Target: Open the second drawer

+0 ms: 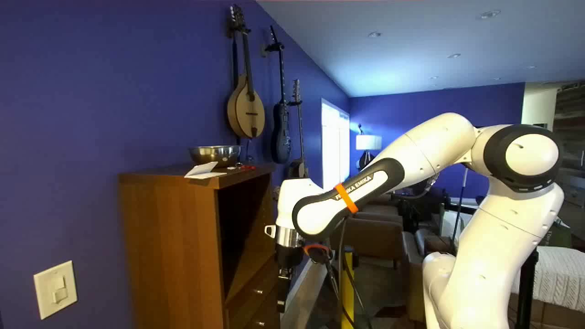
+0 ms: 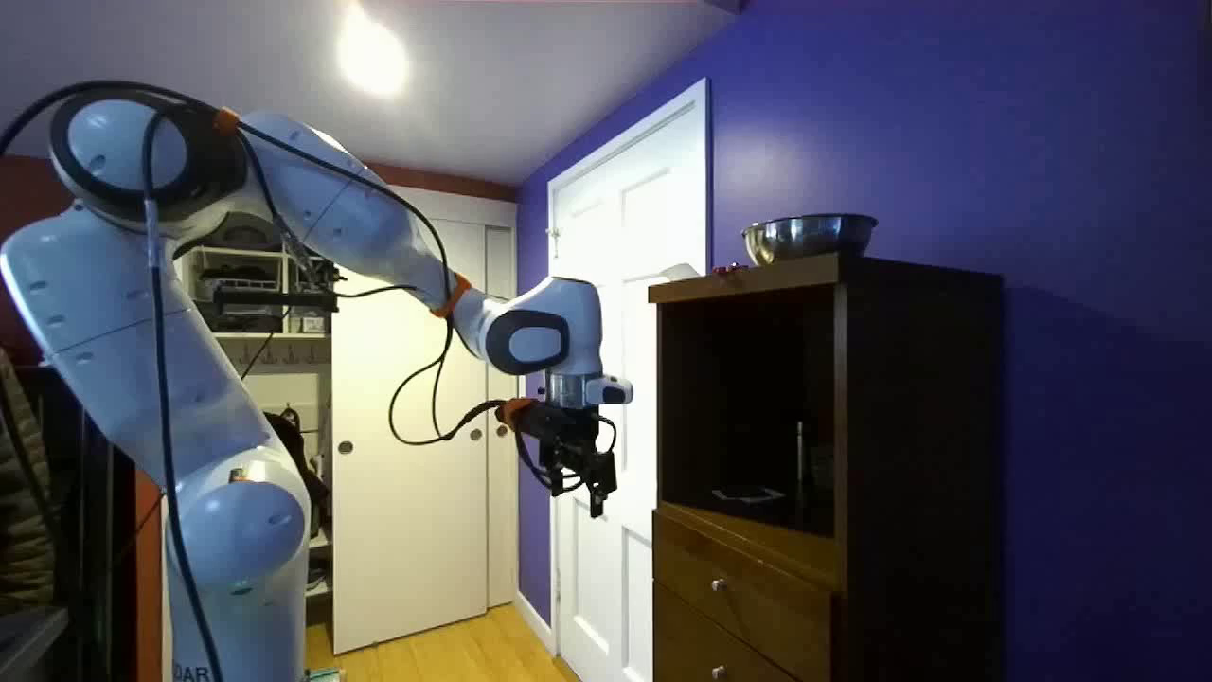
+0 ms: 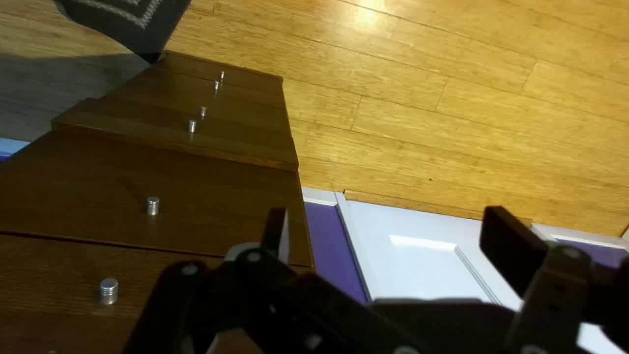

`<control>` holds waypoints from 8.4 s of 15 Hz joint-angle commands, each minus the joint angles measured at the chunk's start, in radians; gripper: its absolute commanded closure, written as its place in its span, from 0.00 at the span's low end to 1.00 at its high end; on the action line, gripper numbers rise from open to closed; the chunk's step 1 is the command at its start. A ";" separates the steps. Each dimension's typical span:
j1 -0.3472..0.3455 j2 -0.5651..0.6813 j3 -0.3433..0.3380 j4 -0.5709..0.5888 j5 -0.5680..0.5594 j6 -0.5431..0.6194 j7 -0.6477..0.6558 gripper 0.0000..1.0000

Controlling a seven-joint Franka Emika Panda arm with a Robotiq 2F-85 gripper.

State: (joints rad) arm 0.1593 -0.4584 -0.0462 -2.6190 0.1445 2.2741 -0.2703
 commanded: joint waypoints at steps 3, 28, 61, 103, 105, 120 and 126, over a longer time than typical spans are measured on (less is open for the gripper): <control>-0.020 0.022 0.010 -0.015 0.005 0.041 0.023 0.00; -0.280 0.559 0.015 -0.158 -0.231 1.079 0.229 0.00; -1.016 0.815 0.556 -0.032 -0.846 0.976 0.520 0.00; -0.492 0.736 0.270 0.146 -0.300 0.733 0.202 0.02; -0.446 0.767 0.233 0.163 -0.281 0.748 0.153 0.00; -0.432 0.882 0.192 0.216 -0.230 0.907 0.090 0.54; -0.409 0.897 0.149 0.231 -0.253 0.927 0.086 0.98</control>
State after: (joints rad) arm -0.2717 0.4076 0.1288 -2.4191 -0.1010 3.1778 -0.1692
